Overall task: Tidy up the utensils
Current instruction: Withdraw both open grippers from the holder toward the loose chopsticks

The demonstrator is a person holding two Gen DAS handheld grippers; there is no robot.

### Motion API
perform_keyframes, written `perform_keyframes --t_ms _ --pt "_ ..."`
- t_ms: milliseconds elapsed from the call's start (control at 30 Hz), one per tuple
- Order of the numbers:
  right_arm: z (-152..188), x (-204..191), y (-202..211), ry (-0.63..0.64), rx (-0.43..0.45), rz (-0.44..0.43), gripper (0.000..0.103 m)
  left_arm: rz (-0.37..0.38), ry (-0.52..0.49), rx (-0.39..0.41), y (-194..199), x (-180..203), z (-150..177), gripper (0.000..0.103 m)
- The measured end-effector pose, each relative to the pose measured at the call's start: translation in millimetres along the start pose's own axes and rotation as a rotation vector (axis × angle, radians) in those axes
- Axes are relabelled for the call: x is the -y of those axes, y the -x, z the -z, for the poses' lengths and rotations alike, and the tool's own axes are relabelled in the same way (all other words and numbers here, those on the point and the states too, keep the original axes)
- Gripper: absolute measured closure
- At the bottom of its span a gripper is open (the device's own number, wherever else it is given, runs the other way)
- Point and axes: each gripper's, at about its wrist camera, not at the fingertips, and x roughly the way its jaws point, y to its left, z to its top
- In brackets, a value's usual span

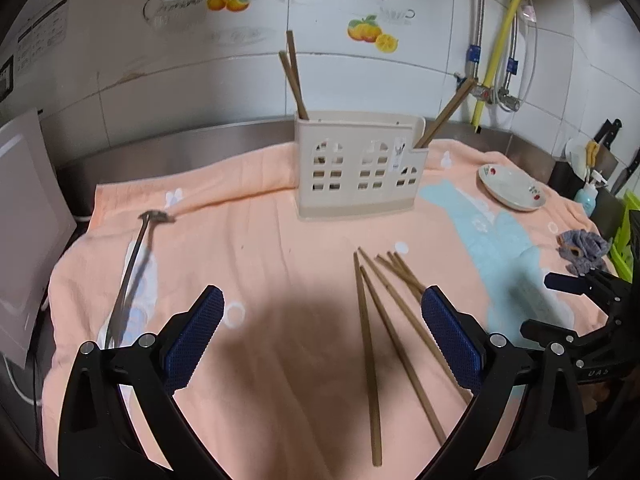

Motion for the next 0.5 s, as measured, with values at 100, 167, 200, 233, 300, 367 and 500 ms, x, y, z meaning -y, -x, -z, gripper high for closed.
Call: perform_keyframes --t_ms 100,167,200,233,300,367,500 --pt "7.6 -3.1 0.8 0.007 -0.003 0.002 0.020 -0.008 0.004 -0.012 0.8 -1.7 7.0 0.005" --pt "13.5 -4.8 0.0 0.006 -0.014 -0.005 0.023 -0.012 0.009 -0.020 0.7 -3.8 10.9 0.005" --pt "15.6 -5.2 -0.5 0.006 -0.019 -0.008 0.024 -0.012 0.015 -0.025 0.5 -5.0 13.6 0.005" --pt "18.7 -6.1 -1.3 0.006 -0.025 -0.008 0.026 -0.012 0.020 -0.030 0.3 -6.0 16.1 0.005" --pt "24.2 -8.6 -2.5 0.009 -0.035 -0.011 0.030 -0.017 0.026 -0.039 0.0 -8.3 21.1 0.005" --pt "28.8 -10.0 -3.3 0.007 -0.041 -0.017 0.034 -0.020 0.032 -0.048 -0.3 -10.0 25.5 0.005" --pt "35.7 -11.0 -7.1 0.002 -0.058 -0.027 0.042 -0.023 0.042 -0.064 -2.2 -12.1 31.6 0.005"
